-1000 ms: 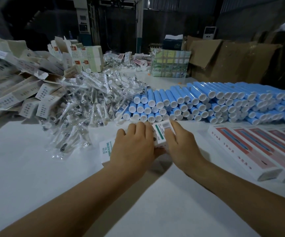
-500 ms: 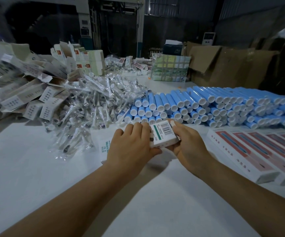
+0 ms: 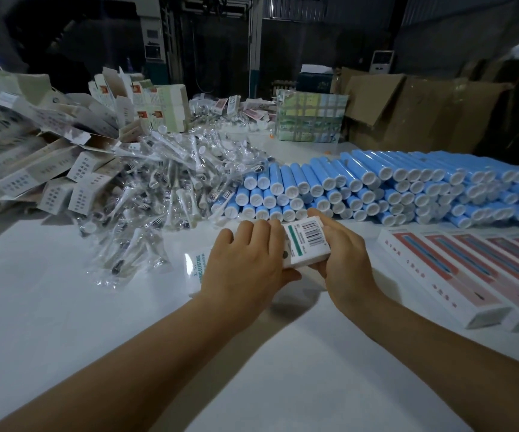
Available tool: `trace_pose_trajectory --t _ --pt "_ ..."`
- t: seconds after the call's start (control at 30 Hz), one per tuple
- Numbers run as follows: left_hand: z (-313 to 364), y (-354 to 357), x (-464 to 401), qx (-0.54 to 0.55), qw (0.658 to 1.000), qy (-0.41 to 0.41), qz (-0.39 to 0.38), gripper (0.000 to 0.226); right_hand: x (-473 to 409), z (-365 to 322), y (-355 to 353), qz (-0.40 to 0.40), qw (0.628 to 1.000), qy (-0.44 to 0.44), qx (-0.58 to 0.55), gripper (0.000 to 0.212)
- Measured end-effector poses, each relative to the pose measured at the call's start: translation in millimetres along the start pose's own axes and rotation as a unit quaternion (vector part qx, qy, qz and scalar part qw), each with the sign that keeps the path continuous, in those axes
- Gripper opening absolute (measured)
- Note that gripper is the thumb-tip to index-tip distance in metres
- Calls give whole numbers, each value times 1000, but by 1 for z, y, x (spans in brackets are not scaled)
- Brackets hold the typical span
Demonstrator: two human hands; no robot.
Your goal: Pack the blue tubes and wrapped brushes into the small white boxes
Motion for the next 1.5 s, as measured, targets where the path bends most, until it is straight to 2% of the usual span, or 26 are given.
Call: trace_pose_trajectory --t 0.17,0.3,0.37,0.57,0.67,0.8,0.93,1.0,1.13,1.17,1.2,1.23,1.27,1.33,1.4,1.43,1.47,1.5 --pt "-4 -2 -1 0 999 -26 -29 69 -2 0 2 -18 1000 2 22 26" --pt "-8 -2 -2 -2 998 -37 -60 74 2 0 3 15 985 -48 168 32" --pt "-8 -1 0 0 997 -32 -76 76 4 1 4 21 978 -58 198 31" --pt "-5 10 2 -11 998 -28 -60 80 9 -1 7 -1 945 -116 307 36" --pt "-5 11 2 -20 997 -33 -64 81 9 0 5 -4 948 -109 300 37" --pt "-7 9 2 -27 996 -28 -87 86 6 1 6 -44 970 -32 237 42" --pt "-4 12 2 -37 995 -18 -86 72 1 2 5 -56 982 18 178 42" --pt "0 16 2 -19 995 -25 -94 73 0 4 5 -57 983 12 174 41" --pt "-10 10 -9 5 998 -50 -47 83 1 -6 11 -91 980 -40 173 42" --pt "-14 8 -13 48 996 -65 -31 80 1 -10 13 -97 979 -64 168 43" --pt "-19 6 -18 137 986 -97 -15 73 1 -15 14 -97 979 -89 156 44" --pt "-24 2 -21 272 953 -137 0 64 2 -18 15 -95 979 -109 145 45" --pt "-26 -2 -23 429 886 -176 17 55 2 -21 15 -93 977 -126 144 47" --pt "-27 -8 -25 685 681 -256 36 53 6 -23 18 -106 965 -153 187 52" --pt "-21 -4 -23 814 485 -320 -21 56 12 -20 23 -142 942 -168 253 54" --pt "-16 -2 -22 847 410 -337 -40 53 13 -18 26 -156 931 -173 280 57" --pt "-13 0 -21 861 367 -349 -50 49 14 -15 27 -163 925 -177 295 62" --pt "-11 2 -21 865 346 -359 -54 47 14 -12 28 -161 923 -175 303 67"
Point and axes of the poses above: each hand's wrist, its own x-axis away from the middle knuckle, its own y-axis out of the palm, z = x × y, the point moved 2 cm from there along -x, towards the middle knuckle, and after that the axes turned 1 degree about -x, right-handed, at the moved point
